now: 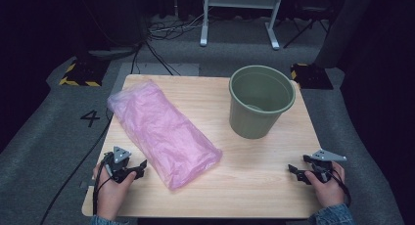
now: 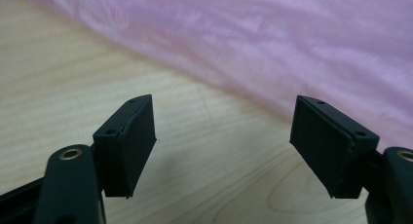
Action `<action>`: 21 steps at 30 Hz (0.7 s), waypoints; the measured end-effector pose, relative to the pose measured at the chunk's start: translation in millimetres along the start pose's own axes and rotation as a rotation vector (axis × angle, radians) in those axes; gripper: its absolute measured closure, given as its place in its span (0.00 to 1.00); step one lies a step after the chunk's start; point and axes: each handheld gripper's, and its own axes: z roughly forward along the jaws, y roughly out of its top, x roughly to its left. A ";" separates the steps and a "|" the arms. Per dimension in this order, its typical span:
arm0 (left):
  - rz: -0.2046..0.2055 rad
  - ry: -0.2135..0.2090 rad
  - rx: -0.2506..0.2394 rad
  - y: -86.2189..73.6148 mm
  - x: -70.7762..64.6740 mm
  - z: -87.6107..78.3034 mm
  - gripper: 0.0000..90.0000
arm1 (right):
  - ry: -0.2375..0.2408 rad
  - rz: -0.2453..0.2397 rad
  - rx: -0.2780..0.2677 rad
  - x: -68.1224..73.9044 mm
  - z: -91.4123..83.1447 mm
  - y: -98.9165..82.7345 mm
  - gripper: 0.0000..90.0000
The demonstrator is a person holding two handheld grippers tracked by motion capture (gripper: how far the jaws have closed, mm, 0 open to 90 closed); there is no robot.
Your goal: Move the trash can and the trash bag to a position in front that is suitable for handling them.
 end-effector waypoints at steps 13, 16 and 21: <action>0.124 -0.141 -0.075 76.9 -44.0 -2.5 0.27 | 0.035 0.002 -0.079 4.8 -24.8 42.1 0.24; 0.155 -0.168 -0.096 98.2 -56.9 1.8 0.26 | 0.050 0.026 -0.098 1.8 -29.4 50.1 0.24; 0.186 -0.218 -0.138 135.5 -81.5 14.1 0.25 | 0.051 0.028 -0.117 -3.4 -36.2 67.4 0.25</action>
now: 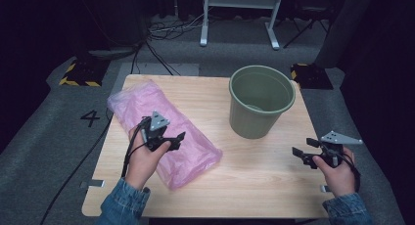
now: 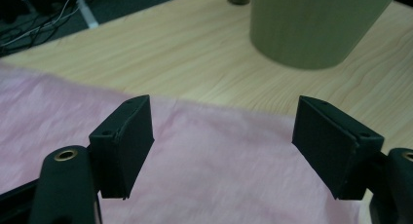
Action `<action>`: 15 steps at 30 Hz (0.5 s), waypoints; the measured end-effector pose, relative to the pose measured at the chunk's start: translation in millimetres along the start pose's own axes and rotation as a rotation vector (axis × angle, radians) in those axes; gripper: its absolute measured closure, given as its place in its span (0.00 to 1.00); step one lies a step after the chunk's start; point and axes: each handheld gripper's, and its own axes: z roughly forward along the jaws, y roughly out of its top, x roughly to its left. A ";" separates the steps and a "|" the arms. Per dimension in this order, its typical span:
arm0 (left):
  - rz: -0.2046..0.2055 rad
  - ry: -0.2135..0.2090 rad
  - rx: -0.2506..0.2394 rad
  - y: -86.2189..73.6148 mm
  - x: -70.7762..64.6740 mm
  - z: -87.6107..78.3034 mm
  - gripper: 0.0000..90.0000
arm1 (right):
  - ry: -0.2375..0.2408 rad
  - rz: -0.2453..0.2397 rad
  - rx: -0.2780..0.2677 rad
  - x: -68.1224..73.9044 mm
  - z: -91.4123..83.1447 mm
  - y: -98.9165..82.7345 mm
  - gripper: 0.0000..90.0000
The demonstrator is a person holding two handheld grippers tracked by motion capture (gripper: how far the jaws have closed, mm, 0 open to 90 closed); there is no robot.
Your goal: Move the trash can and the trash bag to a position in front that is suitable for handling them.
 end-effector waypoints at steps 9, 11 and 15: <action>-0.029 -0.074 -0.070 47.6 -23.1 51.3 0.24 | 0.009 0.030 -0.066 -2.3 2.0 33.9 0.25; -0.034 -0.090 -0.074 57.5 -28.6 59.9 0.24 | 0.009 0.033 -0.078 -3.3 2.7 41.1 0.25; -0.053 -0.075 -0.090 79.6 -41.9 74.1 0.25 | 0.011 0.055 -0.103 -8.7 1.5 59.7 0.26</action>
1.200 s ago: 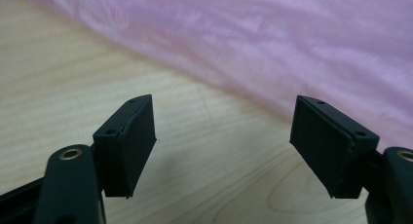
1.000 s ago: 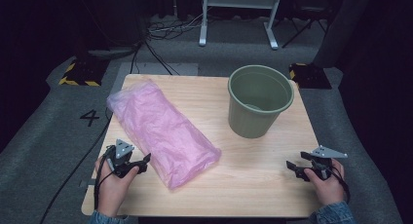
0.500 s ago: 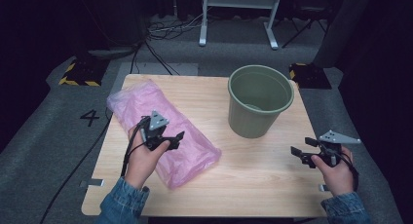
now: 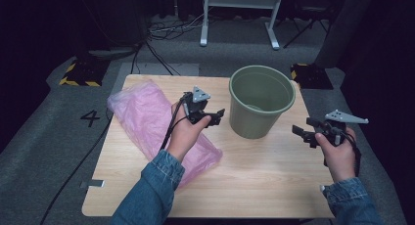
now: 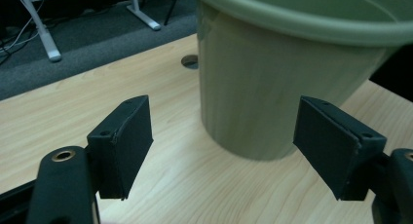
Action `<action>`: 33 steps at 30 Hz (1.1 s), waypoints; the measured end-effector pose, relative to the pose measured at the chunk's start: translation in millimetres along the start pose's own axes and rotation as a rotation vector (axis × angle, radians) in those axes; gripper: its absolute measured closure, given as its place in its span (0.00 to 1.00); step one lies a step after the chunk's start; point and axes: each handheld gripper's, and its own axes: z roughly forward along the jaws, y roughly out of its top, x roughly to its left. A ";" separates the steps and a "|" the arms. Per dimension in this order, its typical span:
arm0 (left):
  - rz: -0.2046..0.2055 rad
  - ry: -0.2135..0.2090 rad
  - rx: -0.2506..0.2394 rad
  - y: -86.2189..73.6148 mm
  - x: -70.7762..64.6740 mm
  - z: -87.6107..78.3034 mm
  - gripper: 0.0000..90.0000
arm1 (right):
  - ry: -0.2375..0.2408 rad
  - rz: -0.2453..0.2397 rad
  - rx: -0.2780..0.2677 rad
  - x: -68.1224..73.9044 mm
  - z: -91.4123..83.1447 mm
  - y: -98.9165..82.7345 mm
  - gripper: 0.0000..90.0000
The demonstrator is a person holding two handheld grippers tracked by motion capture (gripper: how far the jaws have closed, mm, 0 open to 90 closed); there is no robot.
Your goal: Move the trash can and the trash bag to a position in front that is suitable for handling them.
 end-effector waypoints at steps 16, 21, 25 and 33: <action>0.011 0.032 -0.043 41.7 -22.3 38.1 0.26 | -0.028 -0.002 -0.062 -10.1 20.9 56.4 0.24; -0.019 -0.046 -0.047 41.0 -16.9 51.7 0.25 | -0.038 0.001 -0.049 -17.7 30.4 61.0 0.24; 0.000 -0.041 -0.067 40.5 -12.1 54.2 0.23 | -0.020 0.008 -0.080 -22.6 30.7 67.9 0.26; 0.031 -0.021 -0.083 41.3 -11.7 62.0 0.30 | -0.006 -0.012 -0.042 -17.6 54.0 75.9 0.24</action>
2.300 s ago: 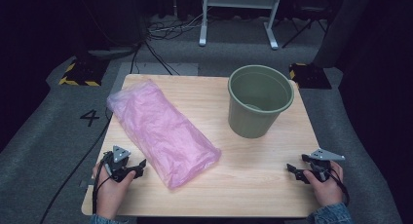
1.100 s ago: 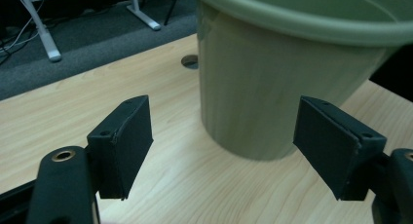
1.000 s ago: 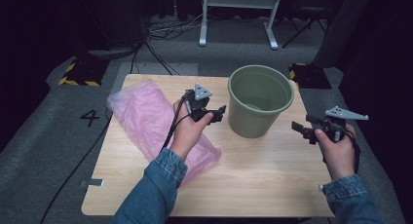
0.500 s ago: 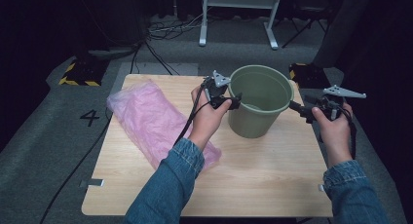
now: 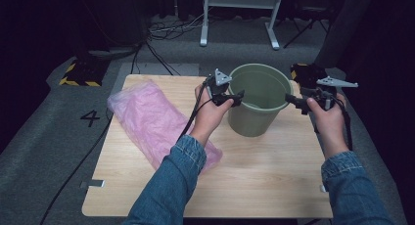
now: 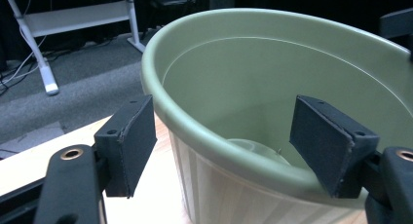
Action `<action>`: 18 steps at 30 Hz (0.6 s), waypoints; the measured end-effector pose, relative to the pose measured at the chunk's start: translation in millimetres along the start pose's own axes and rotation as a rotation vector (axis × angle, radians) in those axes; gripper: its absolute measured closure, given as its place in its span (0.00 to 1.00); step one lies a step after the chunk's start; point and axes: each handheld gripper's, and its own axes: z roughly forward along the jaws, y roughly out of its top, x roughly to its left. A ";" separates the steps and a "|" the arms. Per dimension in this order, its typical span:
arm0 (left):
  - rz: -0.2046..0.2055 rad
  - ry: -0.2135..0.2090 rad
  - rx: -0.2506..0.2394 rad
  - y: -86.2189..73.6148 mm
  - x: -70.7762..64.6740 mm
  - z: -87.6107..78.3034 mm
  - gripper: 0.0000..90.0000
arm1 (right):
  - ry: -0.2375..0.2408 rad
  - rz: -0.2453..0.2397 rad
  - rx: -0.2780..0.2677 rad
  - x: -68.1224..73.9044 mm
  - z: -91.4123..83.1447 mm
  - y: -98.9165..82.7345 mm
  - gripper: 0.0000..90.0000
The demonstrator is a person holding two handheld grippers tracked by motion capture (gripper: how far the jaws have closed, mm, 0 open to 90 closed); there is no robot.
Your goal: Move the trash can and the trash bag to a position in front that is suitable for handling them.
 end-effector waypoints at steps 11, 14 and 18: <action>0.030 -0.004 0.017 0.2 -9.8 -11.2 0.36 | 0.001 -0.015 0.051 14.1 3.1 0.2 0.27; 0.039 -0.006 0.026 -0.9 -14.0 -16.5 0.36 | 0.020 -0.004 0.053 16.3 -4.4 -3.2 0.27; 0.040 -0.004 0.031 -2.4 -19.1 -21.2 0.36 | 0.035 0.008 0.057 19.3 -12.5 -7.0 0.28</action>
